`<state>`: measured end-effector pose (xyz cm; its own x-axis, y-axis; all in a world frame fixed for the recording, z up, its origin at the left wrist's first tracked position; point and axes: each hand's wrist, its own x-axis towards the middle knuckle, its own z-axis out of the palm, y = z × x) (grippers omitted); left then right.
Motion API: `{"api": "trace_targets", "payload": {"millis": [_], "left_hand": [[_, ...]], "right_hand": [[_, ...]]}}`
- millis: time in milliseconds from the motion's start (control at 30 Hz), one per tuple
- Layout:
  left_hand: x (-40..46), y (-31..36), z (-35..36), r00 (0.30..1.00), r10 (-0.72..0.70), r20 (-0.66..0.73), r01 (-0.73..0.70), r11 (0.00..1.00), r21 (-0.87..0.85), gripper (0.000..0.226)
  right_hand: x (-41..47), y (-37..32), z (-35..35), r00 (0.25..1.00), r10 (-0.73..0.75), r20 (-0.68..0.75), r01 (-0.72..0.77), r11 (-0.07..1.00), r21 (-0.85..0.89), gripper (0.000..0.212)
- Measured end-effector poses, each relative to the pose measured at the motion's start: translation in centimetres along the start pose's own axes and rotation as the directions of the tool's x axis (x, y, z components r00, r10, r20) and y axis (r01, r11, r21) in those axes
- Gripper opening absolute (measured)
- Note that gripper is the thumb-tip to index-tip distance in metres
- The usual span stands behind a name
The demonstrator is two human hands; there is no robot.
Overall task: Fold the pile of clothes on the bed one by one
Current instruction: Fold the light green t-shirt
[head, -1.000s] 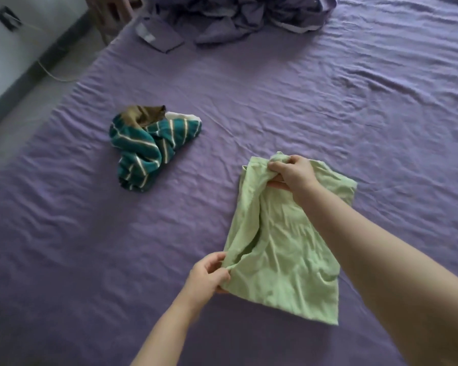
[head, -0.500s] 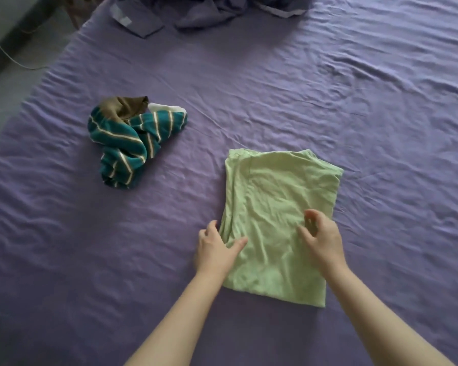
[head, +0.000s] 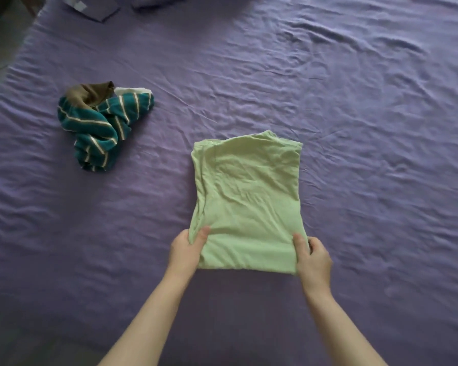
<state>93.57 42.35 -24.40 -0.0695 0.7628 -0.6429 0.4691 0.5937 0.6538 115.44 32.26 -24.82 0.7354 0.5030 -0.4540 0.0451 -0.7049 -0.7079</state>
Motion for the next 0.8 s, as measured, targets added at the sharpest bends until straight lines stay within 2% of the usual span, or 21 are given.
{"api": "trace_targets", "payload": {"millis": [100,167,267,367,467,500,567,700,733,800], "left_hand": [[-3.8,0.1,-0.1,0.998,-0.067,0.021,0.069,0.987,-0.143,0.026],[-6.1,0.0,-0.2,0.981,-0.166,0.098,0.186,0.945,-0.27,0.021],[-9.3,-0.8,-0.7,0.944,-0.281,0.175,0.324,0.888,-0.325,0.022],[-11.7,-1.7,-1.2,0.931,-0.317,0.182,0.363,0.864,-0.35,0.025],[-12.5,-2.0,-1.5,0.941,-0.311,0.134,0.337,0.82,-0.462,0.036],[-12.4,-1.8,-1.5,0.944,-0.302,0.135,0.328,0.793,-0.513,0.041],[-11.7,-0.9,-1.5,0.945,-0.274,0.179,0.324,0.71,-0.625,0.038],[-8.3,2.2,-1.4,0.902,-0.292,0.317,0.422,0.446,-0.79,0.022],[-7.1,3.1,-1.3,0.893,-0.3,0.336,0.437,0.4,-0.805,0.017],[-4.9,4.8,-1.0,0.89,-0.294,0.349,0.443,0.374,-0.815,0.013]], "right_hand": [[-1.5,0.7,-2.1,1.0,0.023,0.015,-0.024,0.998,0.052,0.024],[-2.6,1.2,-3.4,0.996,0.083,0.027,-0.086,0.987,0.137,0.016],[-4.4,2.4,-5.4,0.978,0.198,0.069,-0.209,0.942,0.263,0.007],[-5.8,3.3,-7.3,0.95,0.28,0.135,-0.31,0.891,0.333,0.012],[-6.1,2.8,-8.5,0.911,0.331,0.245,-0.409,0.802,0.436,0.014],[-5.9,2.2,-8.6,0.892,0.341,0.298,-0.448,0.758,0.474,0.013],[-4.9,0.4,-8.5,0.843,0.363,0.398,-0.535,0.649,0.541,0.011],[-1.4,-3.7,-7.2,0.752,0.399,0.525,-0.657,0.381,0.65,0.014],[-0.4,-4.7,-6.8,0.736,0.393,0.551,-0.674,0.358,0.646,0.015],[1.5,-6.3,-5.8,0.722,0.367,0.586,-0.692,0.361,0.625,0.018]]}}
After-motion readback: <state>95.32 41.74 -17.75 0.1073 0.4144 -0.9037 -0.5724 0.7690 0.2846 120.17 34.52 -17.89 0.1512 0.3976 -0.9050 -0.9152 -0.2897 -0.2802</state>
